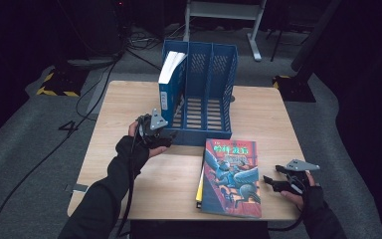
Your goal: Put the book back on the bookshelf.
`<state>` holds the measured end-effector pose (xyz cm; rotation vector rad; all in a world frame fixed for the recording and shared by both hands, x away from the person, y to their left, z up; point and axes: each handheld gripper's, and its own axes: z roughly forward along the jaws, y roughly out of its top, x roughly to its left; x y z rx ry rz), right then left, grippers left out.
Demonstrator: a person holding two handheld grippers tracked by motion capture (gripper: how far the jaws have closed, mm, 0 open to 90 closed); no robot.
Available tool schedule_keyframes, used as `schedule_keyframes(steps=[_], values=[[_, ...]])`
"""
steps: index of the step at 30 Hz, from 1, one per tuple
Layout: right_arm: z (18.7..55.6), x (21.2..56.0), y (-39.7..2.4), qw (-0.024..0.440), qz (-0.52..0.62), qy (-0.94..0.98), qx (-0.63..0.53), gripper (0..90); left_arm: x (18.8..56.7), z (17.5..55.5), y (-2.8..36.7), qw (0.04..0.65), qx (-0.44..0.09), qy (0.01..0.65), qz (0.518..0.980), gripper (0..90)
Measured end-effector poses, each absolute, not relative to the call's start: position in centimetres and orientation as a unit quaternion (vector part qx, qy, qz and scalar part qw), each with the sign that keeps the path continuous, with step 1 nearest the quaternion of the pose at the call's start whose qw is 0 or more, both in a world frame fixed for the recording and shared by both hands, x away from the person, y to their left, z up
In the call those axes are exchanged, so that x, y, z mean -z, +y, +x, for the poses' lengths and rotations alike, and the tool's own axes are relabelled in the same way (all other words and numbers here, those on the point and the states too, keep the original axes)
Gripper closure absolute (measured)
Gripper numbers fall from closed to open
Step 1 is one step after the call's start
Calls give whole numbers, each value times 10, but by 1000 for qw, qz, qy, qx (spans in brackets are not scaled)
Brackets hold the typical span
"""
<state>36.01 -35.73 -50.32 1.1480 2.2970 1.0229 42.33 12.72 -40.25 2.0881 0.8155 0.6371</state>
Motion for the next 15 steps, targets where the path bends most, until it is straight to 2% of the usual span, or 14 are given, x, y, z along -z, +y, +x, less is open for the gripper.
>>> schedule_keyframes(steps=[15], values=[[358,500,-354,182,393,829,-354,285,440,403,116,364,-206,283,863,315]])
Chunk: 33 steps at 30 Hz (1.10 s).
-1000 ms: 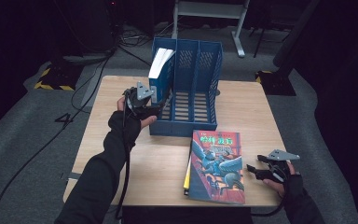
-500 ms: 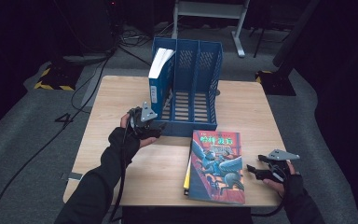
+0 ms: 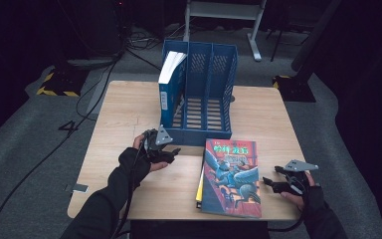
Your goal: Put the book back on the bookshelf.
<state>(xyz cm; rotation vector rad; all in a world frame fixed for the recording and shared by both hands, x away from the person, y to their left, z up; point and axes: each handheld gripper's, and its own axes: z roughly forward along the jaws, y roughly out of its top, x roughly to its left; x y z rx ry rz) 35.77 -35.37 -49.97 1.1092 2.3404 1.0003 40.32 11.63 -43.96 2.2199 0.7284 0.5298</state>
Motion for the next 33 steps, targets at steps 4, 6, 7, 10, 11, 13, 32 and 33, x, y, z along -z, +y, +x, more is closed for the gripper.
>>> schedule_keyframes(steps=[4,6,7,10,11,13,32,33], values=[[356,495,-351,179,388,830,-358,285,448,397,113,361,-189,271,872,297],[354,489,-350,174,383,829,-369,285,453,394,111,354,-182,263,879,294],[354,489,-350,174,383,829,-369,285,456,392,110,352,-178,260,881,294],[350,479,-348,168,376,828,-380,286,466,387,107,342,-164,247,892,287],[349,476,-347,168,372,829,-383,286,468,385,107,336,-163,242,895,286],[347,471,-345,166,365,830,-388,286,472,381,106,334,-157,237,899,283],[331,437,-335,146,342,831,-415,284,494,357,93,331,-87,185,921,261],[329,434,-334,145,339,831,-415,283,495,357,93,332,-86,185,921,261]])
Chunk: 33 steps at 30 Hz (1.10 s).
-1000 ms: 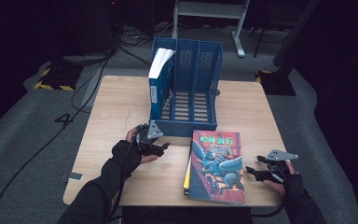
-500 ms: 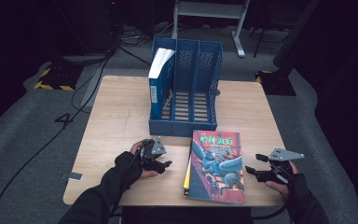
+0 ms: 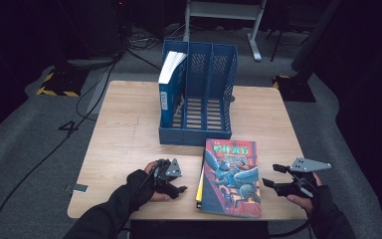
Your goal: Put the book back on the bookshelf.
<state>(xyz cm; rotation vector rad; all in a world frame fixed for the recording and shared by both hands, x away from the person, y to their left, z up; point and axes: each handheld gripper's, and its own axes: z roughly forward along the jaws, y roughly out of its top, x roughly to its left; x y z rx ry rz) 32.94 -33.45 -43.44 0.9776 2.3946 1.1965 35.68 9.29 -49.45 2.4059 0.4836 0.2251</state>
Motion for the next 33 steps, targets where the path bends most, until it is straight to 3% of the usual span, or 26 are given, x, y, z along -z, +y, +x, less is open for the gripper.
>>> schedule_keyframes(steps=[13,33], values=[[321,423,-314,115,312,848,-413,256,504,362,95,365,-69,193,908,173],[337,437,-293,10,305,882,-360,156,504,366,86,361,-66,187,911,120]])
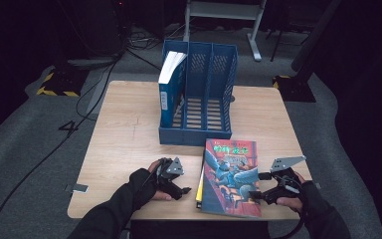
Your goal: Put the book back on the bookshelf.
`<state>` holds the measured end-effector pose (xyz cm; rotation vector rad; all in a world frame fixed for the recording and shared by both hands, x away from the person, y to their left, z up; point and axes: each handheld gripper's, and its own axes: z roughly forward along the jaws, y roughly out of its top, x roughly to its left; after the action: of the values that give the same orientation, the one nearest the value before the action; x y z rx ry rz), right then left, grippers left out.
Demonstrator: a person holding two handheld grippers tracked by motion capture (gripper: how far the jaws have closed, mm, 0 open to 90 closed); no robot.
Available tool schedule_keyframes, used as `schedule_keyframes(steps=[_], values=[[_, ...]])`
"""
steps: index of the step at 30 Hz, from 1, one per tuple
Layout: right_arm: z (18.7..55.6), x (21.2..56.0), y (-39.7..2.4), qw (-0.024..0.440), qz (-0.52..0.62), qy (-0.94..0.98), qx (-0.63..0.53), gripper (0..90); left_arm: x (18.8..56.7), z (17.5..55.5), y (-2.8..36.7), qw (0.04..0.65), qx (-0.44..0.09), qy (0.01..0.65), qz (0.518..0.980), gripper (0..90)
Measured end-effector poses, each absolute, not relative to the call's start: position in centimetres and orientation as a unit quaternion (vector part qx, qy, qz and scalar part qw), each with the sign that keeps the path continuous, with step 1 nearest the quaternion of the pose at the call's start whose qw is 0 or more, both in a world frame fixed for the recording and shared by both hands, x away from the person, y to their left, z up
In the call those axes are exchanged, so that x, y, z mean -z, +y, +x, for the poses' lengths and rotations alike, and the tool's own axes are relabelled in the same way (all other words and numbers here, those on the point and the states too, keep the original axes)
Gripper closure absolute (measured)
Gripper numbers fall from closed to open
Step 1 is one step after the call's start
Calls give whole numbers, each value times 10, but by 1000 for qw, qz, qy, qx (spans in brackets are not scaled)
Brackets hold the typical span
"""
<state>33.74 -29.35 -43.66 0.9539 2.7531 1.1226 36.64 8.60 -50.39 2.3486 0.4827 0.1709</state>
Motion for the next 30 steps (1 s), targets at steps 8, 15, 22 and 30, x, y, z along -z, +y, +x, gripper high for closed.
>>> schedule_keyframes(steps=[8,15,22,30], values=[[334,431,-290,38,292,889,-350,178,504,367,85,360,-66,186,912,119],[333,426,-290,50,295,889,-348,228,504,367,85,360,-66,185,912,119],[337,423,-291,65,301,884,-350,303,504,367,82,360,-66,188,912,116],[351,421,-286,51,297,883,-360,330,504,367,81,358,-64,185,913,115]])
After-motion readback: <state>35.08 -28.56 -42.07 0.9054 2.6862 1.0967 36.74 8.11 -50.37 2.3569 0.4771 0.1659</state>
